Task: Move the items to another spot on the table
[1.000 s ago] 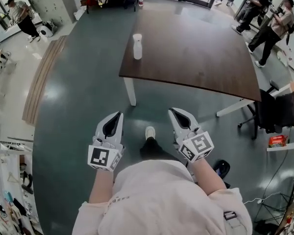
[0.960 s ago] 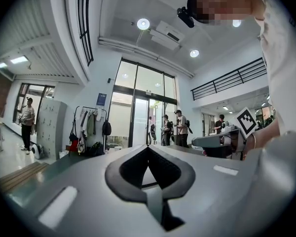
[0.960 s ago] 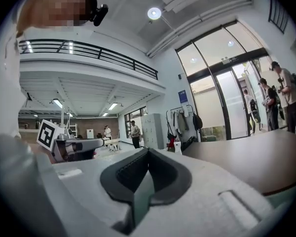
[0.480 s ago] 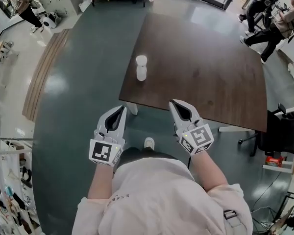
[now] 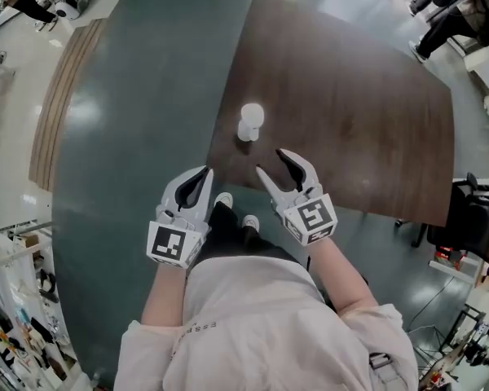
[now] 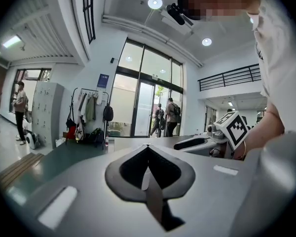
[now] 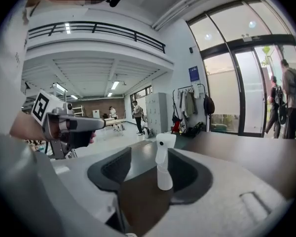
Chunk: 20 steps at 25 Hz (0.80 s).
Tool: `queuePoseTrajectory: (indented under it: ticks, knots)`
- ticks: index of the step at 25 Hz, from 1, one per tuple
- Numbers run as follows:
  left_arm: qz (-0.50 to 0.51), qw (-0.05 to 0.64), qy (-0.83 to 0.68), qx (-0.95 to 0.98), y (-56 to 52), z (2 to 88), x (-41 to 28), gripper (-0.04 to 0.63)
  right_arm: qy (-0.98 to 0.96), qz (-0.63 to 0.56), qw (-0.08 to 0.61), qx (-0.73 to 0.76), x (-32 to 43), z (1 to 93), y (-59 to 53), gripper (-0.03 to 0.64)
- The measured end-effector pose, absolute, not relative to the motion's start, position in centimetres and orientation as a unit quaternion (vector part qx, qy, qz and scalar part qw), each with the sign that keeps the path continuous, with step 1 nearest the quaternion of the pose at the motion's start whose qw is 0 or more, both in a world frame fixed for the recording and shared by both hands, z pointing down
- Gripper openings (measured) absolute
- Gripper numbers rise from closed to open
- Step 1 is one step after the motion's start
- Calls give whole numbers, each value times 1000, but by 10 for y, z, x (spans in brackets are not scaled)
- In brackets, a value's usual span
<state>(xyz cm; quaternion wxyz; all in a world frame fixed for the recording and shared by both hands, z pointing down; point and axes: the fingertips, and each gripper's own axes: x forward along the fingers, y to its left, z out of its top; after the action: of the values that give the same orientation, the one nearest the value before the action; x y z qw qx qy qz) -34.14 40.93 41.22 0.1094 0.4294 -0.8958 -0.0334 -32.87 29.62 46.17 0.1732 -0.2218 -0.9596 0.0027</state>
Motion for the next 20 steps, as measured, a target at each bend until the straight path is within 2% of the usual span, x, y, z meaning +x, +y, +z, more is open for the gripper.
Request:
queuePoseTrajectory:
  ticks: [2, 8, 14, 20]
  knots:
    - [-46, 126, -891, 435, 403, 423, -359, 17, -960, -10, 181, -212, -347, 481, 296, 272]
    - [-50, 154, -876, 454, 402, 467, -394, 17, -967, -17, 206, -152, -394, 542, 303, 407]
    - [-57, 182, -863, 467, 404, 503, -406, 17, -965, 4, 207, -158, -423, 572, 318, 411]
    - [-54, 205, -852, 478, 408, 529, -414, 17, -977, 12, 170, -130, -449, 576, 321, 397]
